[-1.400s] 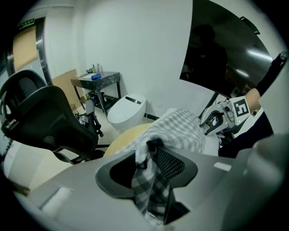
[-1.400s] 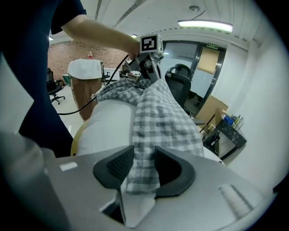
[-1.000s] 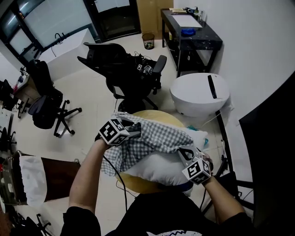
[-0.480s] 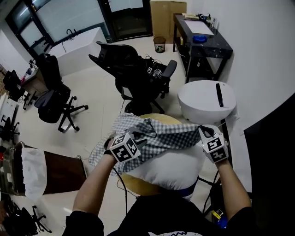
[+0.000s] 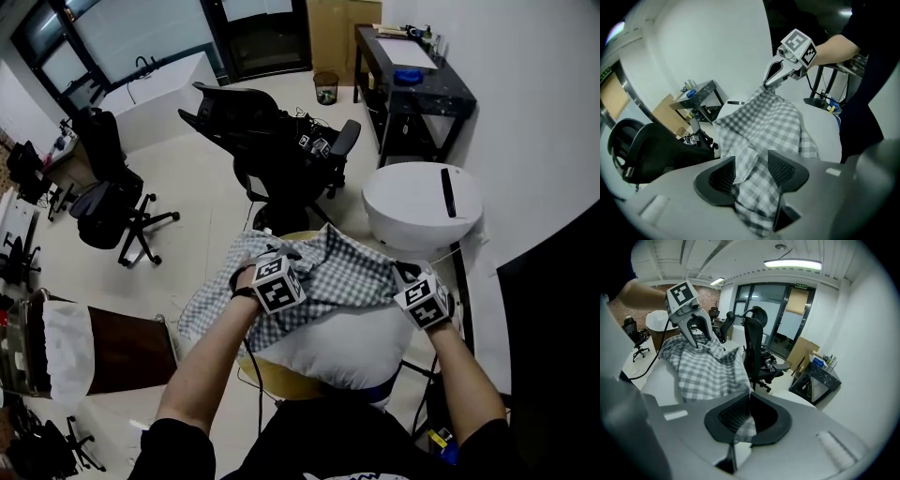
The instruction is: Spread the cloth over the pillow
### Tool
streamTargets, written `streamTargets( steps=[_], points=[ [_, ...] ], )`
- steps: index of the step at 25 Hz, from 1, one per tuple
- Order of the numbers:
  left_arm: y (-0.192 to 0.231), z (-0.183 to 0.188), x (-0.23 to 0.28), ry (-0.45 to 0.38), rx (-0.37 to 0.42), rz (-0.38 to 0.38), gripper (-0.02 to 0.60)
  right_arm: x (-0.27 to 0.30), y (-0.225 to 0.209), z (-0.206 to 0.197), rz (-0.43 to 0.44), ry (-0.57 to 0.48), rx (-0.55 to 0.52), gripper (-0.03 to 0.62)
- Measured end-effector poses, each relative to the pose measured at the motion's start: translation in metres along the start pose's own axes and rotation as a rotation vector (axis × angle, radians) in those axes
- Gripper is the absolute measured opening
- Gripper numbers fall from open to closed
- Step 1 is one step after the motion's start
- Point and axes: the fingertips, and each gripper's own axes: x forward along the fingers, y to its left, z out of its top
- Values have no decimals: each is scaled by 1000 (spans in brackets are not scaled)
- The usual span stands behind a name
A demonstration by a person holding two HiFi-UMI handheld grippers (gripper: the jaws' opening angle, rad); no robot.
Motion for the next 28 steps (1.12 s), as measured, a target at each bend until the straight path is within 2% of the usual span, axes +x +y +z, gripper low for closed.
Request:
streamTargets(
  steps=[4,9,11,15,20,28],
  points=[
    [1,4,16,28,28,-22,191,5,11,-4,23,2,-13,12],
    [4,-2,22,60,25,-11,60,6,10,-8,35,2,-21,12],
    [6,-1,17,49,10,4,2,5,8,-9,37,3,-35,12],
    [2,12,-9,-16,-31,23,0,2,-2,-7,44,0,-85,12],
    [-7,26,-66,-97,-86,84,0,-7,-28,17,26,-31,-171,12],
    [-24,54,-177,-194,-110,248,0,-29,-77,101,-44,-170,-321,12]
  ],
)
